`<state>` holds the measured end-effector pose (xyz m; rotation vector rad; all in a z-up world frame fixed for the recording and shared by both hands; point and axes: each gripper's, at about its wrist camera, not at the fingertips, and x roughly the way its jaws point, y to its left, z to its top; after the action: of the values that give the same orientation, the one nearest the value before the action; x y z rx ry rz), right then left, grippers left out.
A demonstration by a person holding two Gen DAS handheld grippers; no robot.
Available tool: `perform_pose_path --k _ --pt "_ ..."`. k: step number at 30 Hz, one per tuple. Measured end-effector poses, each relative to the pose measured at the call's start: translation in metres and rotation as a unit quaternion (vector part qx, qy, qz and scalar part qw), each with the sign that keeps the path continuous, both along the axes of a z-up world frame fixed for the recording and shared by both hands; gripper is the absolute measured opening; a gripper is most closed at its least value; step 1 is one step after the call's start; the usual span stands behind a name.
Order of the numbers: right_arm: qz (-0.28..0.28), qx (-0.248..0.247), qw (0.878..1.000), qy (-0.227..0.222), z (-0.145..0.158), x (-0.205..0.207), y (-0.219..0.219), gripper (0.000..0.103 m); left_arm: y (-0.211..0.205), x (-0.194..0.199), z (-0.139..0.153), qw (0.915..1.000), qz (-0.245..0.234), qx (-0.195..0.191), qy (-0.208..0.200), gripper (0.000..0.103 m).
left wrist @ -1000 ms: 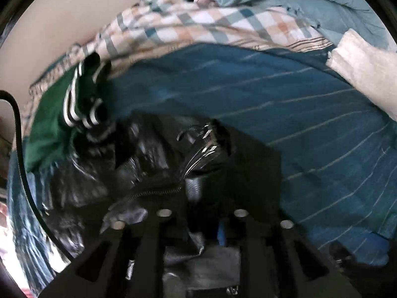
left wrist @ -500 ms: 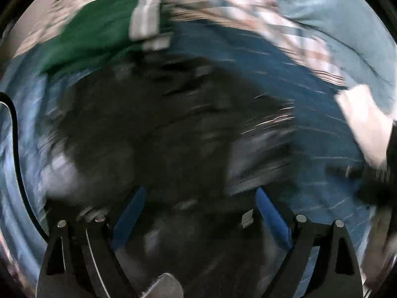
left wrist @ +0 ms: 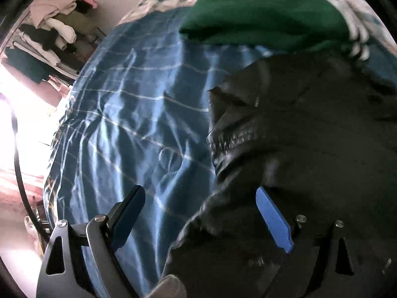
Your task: Fold large clothes
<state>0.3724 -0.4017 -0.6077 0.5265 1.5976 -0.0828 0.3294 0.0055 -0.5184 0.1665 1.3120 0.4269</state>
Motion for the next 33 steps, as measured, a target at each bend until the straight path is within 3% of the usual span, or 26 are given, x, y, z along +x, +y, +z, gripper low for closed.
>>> perform_pose_path --k 4,6,7,10,14,17,19,22,25,26,27,28,30,33 --pt "-0.020 -0.010 0.999 -0.037 0.022 -0.016 0.005 0.003 0.004 0.002 -0.018 0.9998 -0.017 -0.012 0.005 0.094" --pt "-0.040 -0.004 0.998 -0.053 0.044 -0.027 0.004 0.002 0.004 0.000 -0.022 0.9993 -0.034 -0.014 -0.006 0.103" --pt "-0.046 -0.004 0.997 -0.058 0.051 -0.032 0.004 0.002 0.005 -0.002 -0.023 0.9989 -0.040 -0.017 -0.016 0.103" --pt "-0.053 -0.013 0.997 -0.054 0.066 -0.041 0.008 0.002 0.013 -0.002 -0.027 0.9973 -0.042 -0.051 -0.030 0.103" --pt "-0.051 -0.058 0.997 -0.010 0.037 -0.042 0.003 0.002 0.035 0.002 -0.032 0.9881 -0.012 -0.150 -0.030 0.103" --pt "-0.043 -0.081 0.995 0.031 0.003 -0.035 0.010 0.002 0.045 0.003 -0.026 0.9841 -0.005 -0.176 -0.018 0.103" --pt "-0.018 -0.095 0.994 0.051 -0.005 -0.028 0.018 0.002 0.042 -0.001 -0.009 0.9878 -0.010 -0.153 -0.024 0.103" --pt "-0.010 -0.102 0.993 0.066 0.013 -0.022 0.020 0.005 0.031 -0.014 0.022 0.9956 -0.020 -0.087 -0.029 0.103" --pt "0.003 -0.098 0.994 0.053 0.045 -0.030 0.023 0.020 0.013 -0.035 0.042 0.9978 -0.032 -0.051 -0.029 0.103" --pt "0.009 -0.099 0.994 0.048 0.054 -0.035 0.026 0.034 0.007 -0.040 0.044 0.9979 -0.034 -0.048 -0.027 0.103" --pt "0.017 -0.099 0.994 0.047 0.061 -0.041 0.029 0.046 -0.001 -0.047 0.043 0.9982 -0.037 -0.041 -0.024 0.103" --pt "0.027 -0.100 0.993 0.049 0.065 -0.048 0.034 0.050 -0.004 -0.051 0.039 0.9985 -0.040 -0.032 -0.018 0.103" --pt "0.049 -0.089 0.993 0.062 0.063 -0.064 0.044 0.052 -0.017 -0.062 0.017 0.9982 -0.059 -0.006 0.005 0.103" --pt "0.070 -0.077 0.990 0.096 0.035 -0.077 0.057 0.052 -0.016 -0.059 -0.023 0.9968 -0.057 0.037 0.043 0.103"
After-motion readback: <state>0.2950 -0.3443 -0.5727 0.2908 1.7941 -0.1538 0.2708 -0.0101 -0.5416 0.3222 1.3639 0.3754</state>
